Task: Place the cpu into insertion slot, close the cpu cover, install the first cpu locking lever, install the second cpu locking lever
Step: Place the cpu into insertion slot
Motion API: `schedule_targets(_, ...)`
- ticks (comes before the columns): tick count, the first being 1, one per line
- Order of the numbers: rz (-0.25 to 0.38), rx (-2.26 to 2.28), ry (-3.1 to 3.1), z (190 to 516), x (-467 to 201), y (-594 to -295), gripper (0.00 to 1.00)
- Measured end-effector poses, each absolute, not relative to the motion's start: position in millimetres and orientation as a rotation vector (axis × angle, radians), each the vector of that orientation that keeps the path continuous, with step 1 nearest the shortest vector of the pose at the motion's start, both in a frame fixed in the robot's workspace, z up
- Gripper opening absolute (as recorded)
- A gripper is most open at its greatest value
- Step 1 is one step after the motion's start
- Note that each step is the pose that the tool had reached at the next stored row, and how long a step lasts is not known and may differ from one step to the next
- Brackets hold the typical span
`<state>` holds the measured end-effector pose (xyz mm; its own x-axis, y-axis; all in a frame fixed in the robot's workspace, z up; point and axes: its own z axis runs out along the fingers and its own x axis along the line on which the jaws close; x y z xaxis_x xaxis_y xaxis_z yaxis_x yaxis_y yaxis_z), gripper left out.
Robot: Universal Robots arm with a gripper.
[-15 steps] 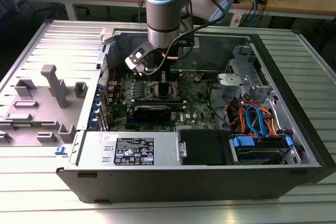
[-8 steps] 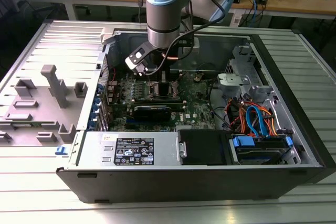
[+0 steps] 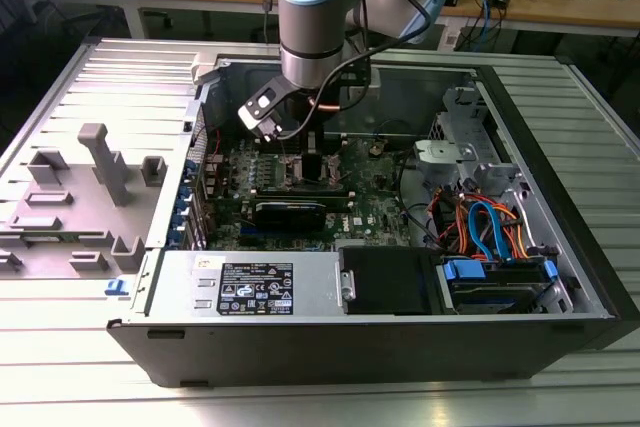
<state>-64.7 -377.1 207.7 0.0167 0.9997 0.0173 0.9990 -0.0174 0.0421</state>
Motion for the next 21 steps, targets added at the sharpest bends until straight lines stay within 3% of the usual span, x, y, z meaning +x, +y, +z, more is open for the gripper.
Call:
schedule_targets(12, 0.066, 2.227, 2.19, 221, -65, -377, 0.67)
schedule_targets(15, 0.065, 2.227, 2.19, 221, -65, -377, 0.49)
schedule_targets(16, 0.065, 2.227, 2.19, 221, -65, -377, 0.49)
schedule_targets(17, 0.065, 2.227, 2.19, 221, -65, -377, 0.36)
schedule_targets(18, 0.065, 2.227, 2.19, 221, -65, -377, 0.13)
schedule_targets(21, 0.065, 2.226, 2.19, 221, -64, -377, 0.11)
